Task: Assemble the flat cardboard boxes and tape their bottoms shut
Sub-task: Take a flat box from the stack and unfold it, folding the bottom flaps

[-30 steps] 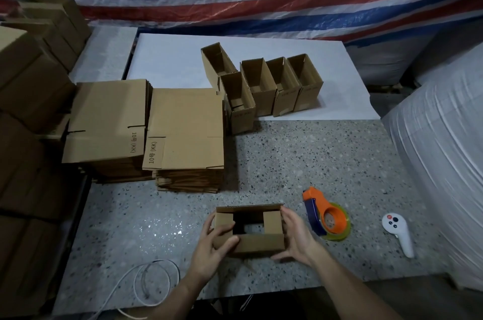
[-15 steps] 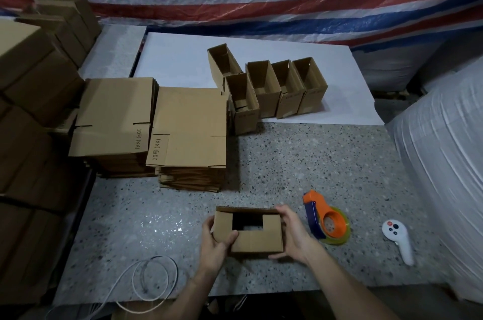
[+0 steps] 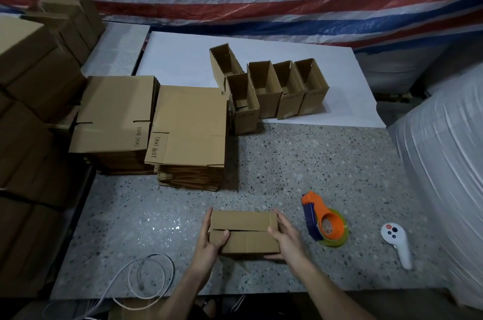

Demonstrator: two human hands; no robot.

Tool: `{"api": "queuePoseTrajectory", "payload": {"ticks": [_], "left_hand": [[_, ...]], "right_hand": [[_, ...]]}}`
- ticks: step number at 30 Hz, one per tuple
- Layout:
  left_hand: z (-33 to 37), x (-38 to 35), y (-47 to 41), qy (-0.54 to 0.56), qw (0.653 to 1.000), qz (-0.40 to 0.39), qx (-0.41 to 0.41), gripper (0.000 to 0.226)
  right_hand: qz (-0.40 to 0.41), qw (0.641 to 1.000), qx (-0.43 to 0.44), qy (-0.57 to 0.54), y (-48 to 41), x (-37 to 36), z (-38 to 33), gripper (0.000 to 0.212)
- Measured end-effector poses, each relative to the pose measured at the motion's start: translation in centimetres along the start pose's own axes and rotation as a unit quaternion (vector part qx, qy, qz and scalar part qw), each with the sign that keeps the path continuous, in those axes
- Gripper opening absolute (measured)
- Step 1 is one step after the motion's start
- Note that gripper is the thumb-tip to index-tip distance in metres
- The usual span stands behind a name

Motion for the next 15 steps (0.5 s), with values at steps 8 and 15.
{"api": "queuePoseTrajectory", "payload": {"ticks": [8,15], "left_hand": [[0.9,-2.4,-0.3,0.023,0.999,0.031,-0.002,0.059],[-0.2,-6.3,-0.9,0.065,0.996,0.060,0.004,0.057]], "right_hand": [[0.031,0.999,0.001,0.021,-1.5,2.4,-0.4,0.061],[0.021,0.999,-0.002,0.031,-3.6,6.3,-1.4,0.056]]}}
Point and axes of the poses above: each hand's wrist, its own y-axis away from the middle knuckle, its own x-axis out of the back of the hand, z = x × y, the point moved 8 cm from there along -y, towards the middle knuckle, and after that the axes turned 15 degrees about x, right-handed, at the moved point
